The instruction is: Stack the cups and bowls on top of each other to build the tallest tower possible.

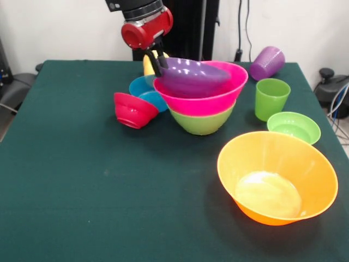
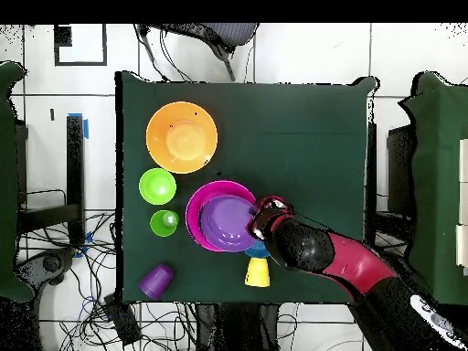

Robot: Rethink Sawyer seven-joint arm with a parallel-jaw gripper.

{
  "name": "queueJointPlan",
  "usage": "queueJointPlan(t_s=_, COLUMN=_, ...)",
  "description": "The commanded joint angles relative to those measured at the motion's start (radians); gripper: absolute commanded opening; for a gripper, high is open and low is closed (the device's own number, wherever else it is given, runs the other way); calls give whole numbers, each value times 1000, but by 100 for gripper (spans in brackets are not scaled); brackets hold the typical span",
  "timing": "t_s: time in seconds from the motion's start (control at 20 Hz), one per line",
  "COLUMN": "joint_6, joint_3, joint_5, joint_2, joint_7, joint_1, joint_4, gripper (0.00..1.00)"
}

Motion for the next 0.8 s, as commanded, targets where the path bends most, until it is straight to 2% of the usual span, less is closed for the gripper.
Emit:
queueJointPlan(t_s=0.05, joint_6=121, joint_3=-126, joint_5=89, joint_2=-24, joint_7=335, joint_1=83, joint_4=-35, gripper=100)
queueJointPlan(t_s=0.25, joint_6=139, joint_3=-131, joint_5=87, joint_2=-23, joint_7=315, joint_1=88, joint_4=-48, gripper=100)
queueJointPlan(t_s=0.8, joint_6=190, joint_3=-111, joint_5=131, joint_2=-9, joint_7=259, joint_1=72, joint_4=-41, gripper=100)
